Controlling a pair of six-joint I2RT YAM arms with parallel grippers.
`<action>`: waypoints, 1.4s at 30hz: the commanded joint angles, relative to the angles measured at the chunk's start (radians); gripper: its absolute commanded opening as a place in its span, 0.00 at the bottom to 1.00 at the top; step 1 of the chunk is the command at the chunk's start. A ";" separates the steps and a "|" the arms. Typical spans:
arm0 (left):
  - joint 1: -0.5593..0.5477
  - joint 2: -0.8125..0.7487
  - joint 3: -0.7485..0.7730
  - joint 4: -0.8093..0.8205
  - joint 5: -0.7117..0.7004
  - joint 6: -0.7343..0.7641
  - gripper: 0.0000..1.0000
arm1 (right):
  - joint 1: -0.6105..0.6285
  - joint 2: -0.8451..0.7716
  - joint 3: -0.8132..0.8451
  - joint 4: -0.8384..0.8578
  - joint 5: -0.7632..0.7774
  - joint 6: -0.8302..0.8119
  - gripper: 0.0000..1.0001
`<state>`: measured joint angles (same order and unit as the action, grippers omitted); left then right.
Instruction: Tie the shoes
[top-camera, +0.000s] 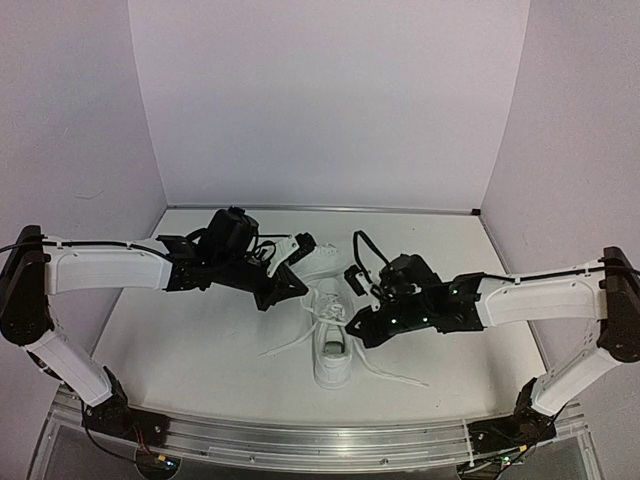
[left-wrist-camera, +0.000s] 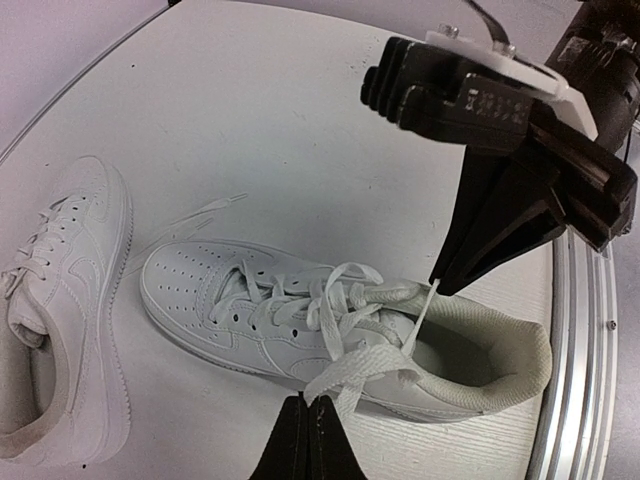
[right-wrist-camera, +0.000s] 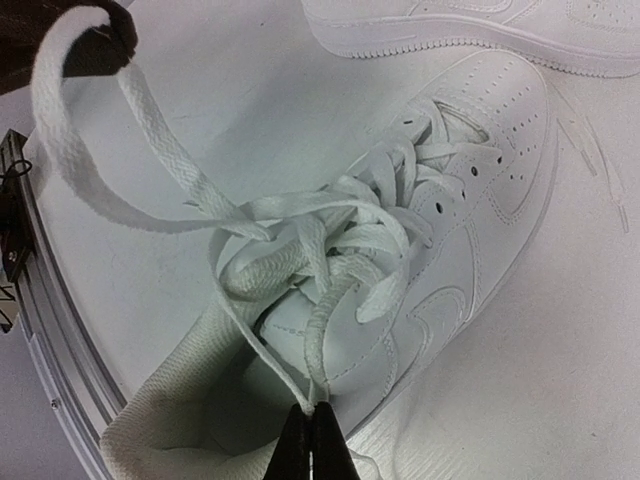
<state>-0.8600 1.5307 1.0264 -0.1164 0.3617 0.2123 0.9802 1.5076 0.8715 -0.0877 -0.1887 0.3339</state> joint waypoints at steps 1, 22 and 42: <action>0.006 -0.018 0.035 -0.002 -0.017 0.012 0.00 | 0.000 -0.086 0.024 0.002 0.001 0.012 0.01; 0.004 -0.142 -0.149 0.053 -0.056 -0.132 0.00 | -0.008 -0.062 -0.035 -0.031 0.042 0.046 0.00; 0.006 -0.027 -0.214 0.037 -0.174 -0.191 0.00 | -0.033 -0.125 -0.033 -0.058 0.068 0.045 0.00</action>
<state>-0.8600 1.4809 0.7944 -0.0775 0.2308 0.0401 0.9549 1.4220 0.8154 -0.1351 -0.1474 0.3792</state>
